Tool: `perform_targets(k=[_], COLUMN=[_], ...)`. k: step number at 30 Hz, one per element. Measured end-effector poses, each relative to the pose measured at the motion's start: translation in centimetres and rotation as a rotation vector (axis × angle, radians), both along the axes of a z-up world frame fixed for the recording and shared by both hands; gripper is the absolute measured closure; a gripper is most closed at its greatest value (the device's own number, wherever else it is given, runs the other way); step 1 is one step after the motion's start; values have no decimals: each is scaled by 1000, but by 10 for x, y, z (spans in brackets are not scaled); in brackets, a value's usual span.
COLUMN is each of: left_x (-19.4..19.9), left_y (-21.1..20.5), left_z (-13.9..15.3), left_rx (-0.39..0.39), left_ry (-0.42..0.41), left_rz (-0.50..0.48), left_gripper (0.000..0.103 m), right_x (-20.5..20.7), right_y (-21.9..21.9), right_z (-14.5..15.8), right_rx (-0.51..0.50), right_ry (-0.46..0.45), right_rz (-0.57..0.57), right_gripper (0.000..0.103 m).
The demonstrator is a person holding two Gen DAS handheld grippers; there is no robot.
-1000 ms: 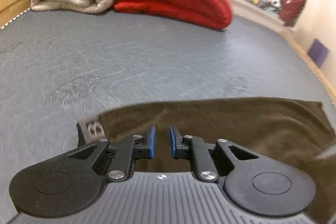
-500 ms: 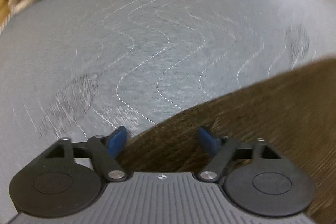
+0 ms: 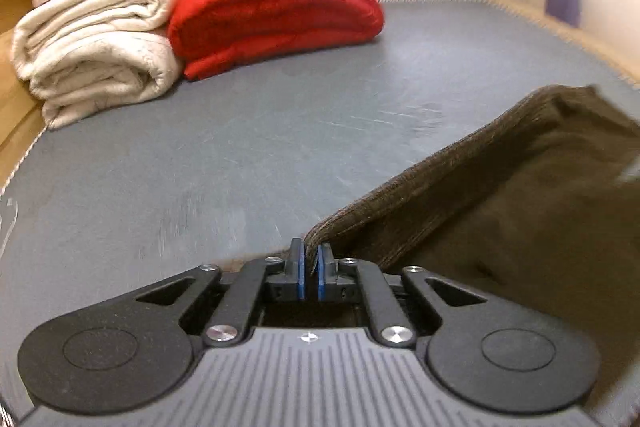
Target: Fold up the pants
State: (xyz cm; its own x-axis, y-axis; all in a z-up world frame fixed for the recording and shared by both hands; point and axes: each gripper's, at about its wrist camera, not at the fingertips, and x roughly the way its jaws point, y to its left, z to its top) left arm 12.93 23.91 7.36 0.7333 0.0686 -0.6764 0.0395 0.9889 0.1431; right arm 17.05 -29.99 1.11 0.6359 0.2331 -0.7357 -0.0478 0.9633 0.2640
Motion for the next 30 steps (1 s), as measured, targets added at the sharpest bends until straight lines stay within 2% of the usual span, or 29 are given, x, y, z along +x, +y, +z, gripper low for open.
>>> perform_targets(k=[3,5,6,7,8,9,11,12,15,19,22,24,29,30], left_x=[-72,-101,-109,-120,-126,-128,-120,-115,-96,-74,-66,-61,-55,-53], left_y=[2,15,26,41,53,65,75,79,100,123,132,135,130,128], left_z=[-20,-36,-35,-25,-21,-23,-41,-48,-62,-90,-106,-111,-116,-115], left_rx=[-89,-157,-218,-319,-407,-503,-605,-643,-759,-959,-1016,-1032,-1004,-983], left_ry=[34,72,72,14,-21,-7,106,137,146,120,99,92,57,45], left_rz=[20,101,166,211,240,279,305,309,337,408,484,507,547,548], left_gripper=[103,99,97,79,67,55,55,55,55,53,47,47,48,52], right_x=[-9,-14,-16,-20,-23,-26,-32,-34,-38,-41,-44,-44,-22,-11], right_y=[-10,-19,-23,-28,-33,-36,-41,-44,-52,-60,-62,-64,-68,-68], right_z=[-8,-17,-21,-25,-29,-31,-35,-36,-41,-42,-37,-31,-23,-22], right_rx=[48,78,99,127,147,154,151,154,161,196,212,223,282,290], right_ry=[15,43,59,76,83,85,84,83,72,50,8,-31,-73,-73], right_rz=[-61,-110,-135,-161,-180,-195,-219,-227,-243,-259,-254,-251,-251,-247], right_gripper=[65,64,64,64,64,64,64,64,64,64,65,72,71,70])
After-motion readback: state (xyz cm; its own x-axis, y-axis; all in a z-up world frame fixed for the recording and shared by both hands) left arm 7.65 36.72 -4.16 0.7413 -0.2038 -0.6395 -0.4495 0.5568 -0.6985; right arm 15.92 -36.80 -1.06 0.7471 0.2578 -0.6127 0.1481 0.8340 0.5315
